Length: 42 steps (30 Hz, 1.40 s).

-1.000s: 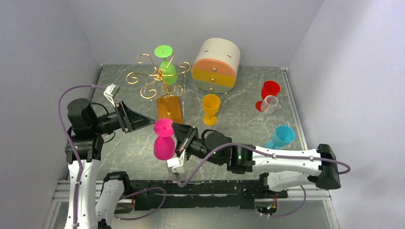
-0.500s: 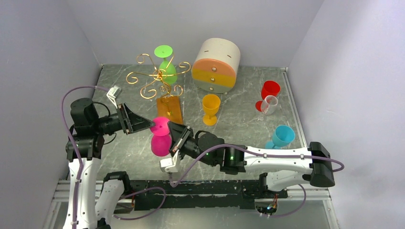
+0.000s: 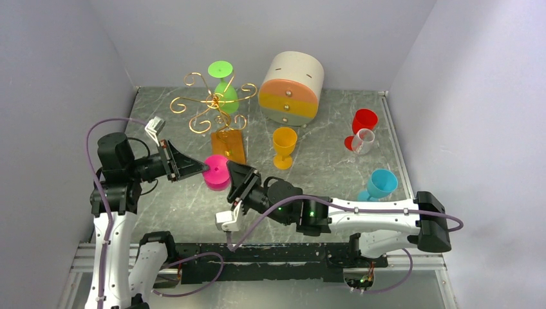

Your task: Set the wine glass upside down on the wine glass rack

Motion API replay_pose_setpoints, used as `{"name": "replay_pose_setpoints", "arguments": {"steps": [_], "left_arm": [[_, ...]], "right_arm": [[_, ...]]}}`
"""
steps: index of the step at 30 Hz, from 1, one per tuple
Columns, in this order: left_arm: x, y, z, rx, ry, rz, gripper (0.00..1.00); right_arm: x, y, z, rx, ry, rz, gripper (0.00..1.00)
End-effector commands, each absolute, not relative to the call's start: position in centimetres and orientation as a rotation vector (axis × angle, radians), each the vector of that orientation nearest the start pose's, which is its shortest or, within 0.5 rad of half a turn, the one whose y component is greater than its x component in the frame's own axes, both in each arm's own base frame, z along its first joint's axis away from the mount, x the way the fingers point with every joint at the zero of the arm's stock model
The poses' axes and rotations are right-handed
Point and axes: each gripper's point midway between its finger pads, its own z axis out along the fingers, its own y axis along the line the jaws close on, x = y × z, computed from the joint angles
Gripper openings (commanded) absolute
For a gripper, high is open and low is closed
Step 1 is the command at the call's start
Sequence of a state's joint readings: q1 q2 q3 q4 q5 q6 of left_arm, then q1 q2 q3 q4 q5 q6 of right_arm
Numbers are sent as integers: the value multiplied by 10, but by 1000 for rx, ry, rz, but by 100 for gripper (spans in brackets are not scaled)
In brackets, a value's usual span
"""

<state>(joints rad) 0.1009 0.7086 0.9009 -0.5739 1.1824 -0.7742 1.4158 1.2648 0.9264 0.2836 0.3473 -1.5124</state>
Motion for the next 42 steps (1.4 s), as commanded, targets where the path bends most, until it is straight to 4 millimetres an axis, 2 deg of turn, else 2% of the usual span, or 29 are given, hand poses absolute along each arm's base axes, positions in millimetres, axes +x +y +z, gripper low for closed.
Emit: {"name": "replay_pose_setpoints", "arguments": {"steps": [1, 4, 7, 13, 20, 24, 27, 30, 34, 38, 42], "left_arm": [[160, -157, 331, 6, 1977, -1513, 7], [164, -154, 330, -28, 1971, -1461, 7], [172, -145, 327, -92, 1968, -1341, 7], [194, -113, 325, -281, 1922, -1040, 7], [213, -73, 329, -464, 1788, -800, 7], [228, -58, 335, -503, 1774, -714, 7], [240, -40, 345, -558, 1728, -618, 7], [250, -17, 361, -615, 1634, -514, 7], [263, 3, 386, -642, 1533, -427, 7], [278, 9, 413, -606, 1476, -394, 7], [303, 10, 432, -589, 1457, -402, 7]], "right_arm": [[155, 385, 339, -1484, 506, -239, 41], [148, 380, 327, -1508, 554, -141, 51], [139, 370, 329, -1471, 571, -53, 58], [129, 353, 331, -1429, 645, 85, 69], [118, 341, 322, -1395, 716, 225, 99], [110, 326, 322, -1338, 771, 325, 100], [108, 316, 324, -1274, 836, 404, 100], [106, 308, 324, -1210, 918, 483, 100], [114, 301, 320, -1115, 1060, 529, 100], [114, 300, 315, -1104, 1153, 562, 100], [106, 308, 311, -1137, 1152, 606, 100]]}}
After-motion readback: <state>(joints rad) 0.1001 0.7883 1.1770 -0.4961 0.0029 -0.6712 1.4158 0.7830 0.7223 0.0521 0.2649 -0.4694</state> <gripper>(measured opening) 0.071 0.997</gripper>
